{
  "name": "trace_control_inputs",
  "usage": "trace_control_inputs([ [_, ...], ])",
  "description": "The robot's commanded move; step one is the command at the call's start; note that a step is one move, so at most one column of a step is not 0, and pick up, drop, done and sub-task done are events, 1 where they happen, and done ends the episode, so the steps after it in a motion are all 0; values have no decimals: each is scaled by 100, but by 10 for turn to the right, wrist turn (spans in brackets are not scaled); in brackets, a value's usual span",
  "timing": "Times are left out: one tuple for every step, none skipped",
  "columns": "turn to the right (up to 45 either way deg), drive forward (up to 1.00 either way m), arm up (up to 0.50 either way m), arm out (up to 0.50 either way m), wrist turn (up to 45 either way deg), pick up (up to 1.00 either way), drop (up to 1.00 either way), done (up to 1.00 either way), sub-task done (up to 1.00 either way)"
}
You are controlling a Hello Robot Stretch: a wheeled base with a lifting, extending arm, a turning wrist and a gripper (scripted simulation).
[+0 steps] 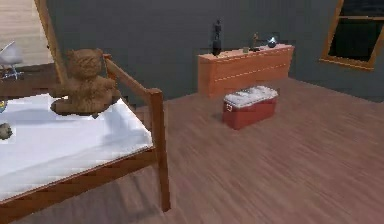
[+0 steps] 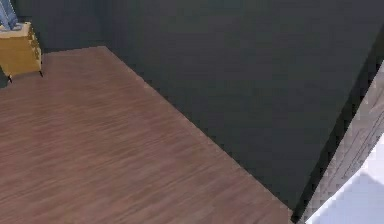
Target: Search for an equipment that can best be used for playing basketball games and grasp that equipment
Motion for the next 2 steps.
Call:
trace_control_inputs([
  [0, 20, 0, 0, 0, 0, 0, 0, 0],
  [-240, 0, 0, 0, 0, 0, 0, 0, 0],
])
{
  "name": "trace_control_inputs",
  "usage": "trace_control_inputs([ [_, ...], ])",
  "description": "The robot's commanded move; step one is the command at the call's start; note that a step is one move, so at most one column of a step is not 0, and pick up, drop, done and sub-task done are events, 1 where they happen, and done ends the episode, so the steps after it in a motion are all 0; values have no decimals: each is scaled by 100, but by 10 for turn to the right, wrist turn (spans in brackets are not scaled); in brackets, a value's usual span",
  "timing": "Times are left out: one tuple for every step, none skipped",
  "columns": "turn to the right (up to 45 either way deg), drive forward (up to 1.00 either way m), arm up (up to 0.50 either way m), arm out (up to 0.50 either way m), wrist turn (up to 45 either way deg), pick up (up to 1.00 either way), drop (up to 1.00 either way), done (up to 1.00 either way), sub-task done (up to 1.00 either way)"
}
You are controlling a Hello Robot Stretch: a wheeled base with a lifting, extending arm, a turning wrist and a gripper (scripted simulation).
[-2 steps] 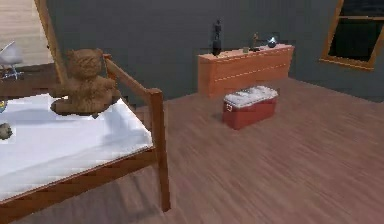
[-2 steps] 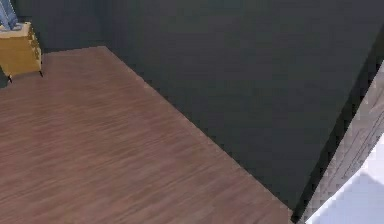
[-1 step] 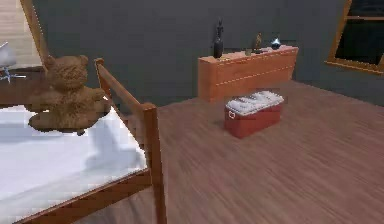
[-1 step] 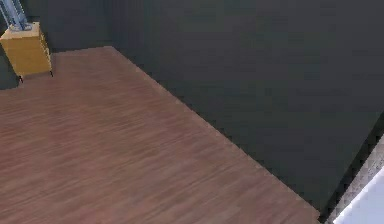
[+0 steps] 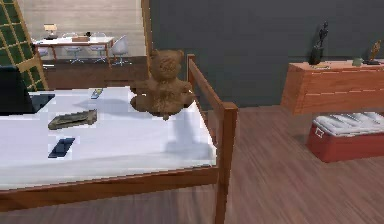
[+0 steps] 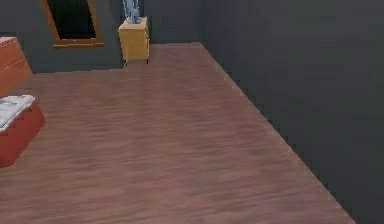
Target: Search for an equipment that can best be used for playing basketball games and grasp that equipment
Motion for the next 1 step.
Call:
trace_control_inputs([
  [0, 40, 0, 0, 0, 0, 0, 0, 0],
])
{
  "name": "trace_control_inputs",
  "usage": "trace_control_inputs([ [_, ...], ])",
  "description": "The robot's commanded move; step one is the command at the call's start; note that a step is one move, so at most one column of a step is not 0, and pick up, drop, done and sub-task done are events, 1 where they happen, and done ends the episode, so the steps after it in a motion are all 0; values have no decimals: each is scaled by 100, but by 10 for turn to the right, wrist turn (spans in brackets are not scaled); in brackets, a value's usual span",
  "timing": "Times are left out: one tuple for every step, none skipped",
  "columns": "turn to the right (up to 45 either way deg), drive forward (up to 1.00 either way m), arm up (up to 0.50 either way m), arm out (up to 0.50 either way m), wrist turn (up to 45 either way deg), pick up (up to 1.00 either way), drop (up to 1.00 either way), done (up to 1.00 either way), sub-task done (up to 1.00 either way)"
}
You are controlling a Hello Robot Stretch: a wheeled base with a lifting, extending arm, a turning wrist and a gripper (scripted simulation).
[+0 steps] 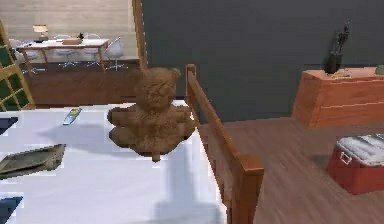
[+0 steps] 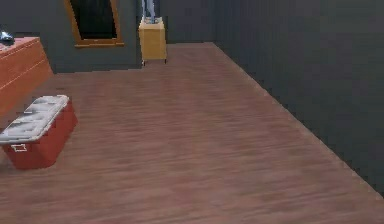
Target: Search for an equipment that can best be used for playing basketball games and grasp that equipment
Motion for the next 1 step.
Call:
trace_control_inputs([
  [-450, 0, 0, 0, 0, 0, 0, 0, 0],
])
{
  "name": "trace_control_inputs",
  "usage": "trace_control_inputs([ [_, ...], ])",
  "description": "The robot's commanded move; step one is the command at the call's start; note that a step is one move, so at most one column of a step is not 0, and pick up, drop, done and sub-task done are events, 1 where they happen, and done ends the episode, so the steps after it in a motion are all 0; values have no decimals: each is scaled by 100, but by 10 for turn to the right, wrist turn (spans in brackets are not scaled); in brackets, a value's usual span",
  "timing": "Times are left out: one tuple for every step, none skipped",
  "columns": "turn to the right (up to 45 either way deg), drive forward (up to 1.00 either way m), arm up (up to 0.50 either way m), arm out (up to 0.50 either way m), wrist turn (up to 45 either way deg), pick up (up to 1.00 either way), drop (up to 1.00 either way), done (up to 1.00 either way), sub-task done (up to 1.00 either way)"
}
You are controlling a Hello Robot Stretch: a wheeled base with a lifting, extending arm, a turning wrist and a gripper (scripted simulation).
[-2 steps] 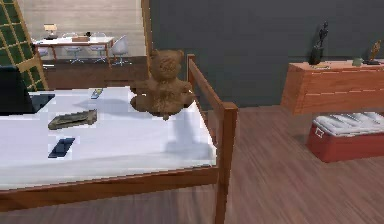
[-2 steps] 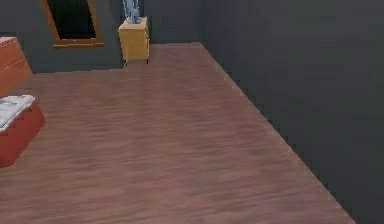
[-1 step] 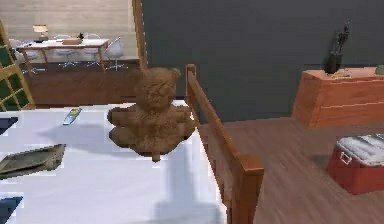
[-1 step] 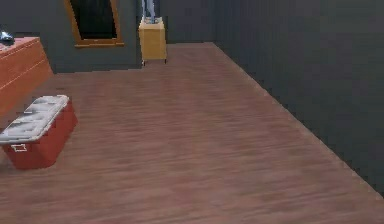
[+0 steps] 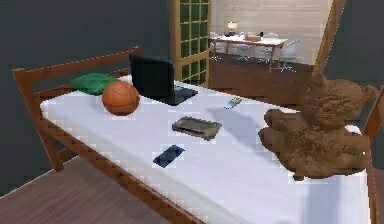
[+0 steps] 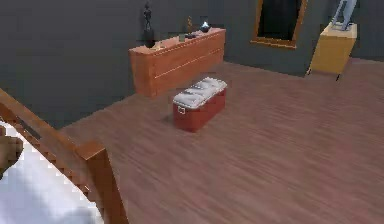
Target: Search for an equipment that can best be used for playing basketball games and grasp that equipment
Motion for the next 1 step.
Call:
trace_control_inputs([
  [-450, 0, 0, 0, 0, 0, 0, 0, 0],
])
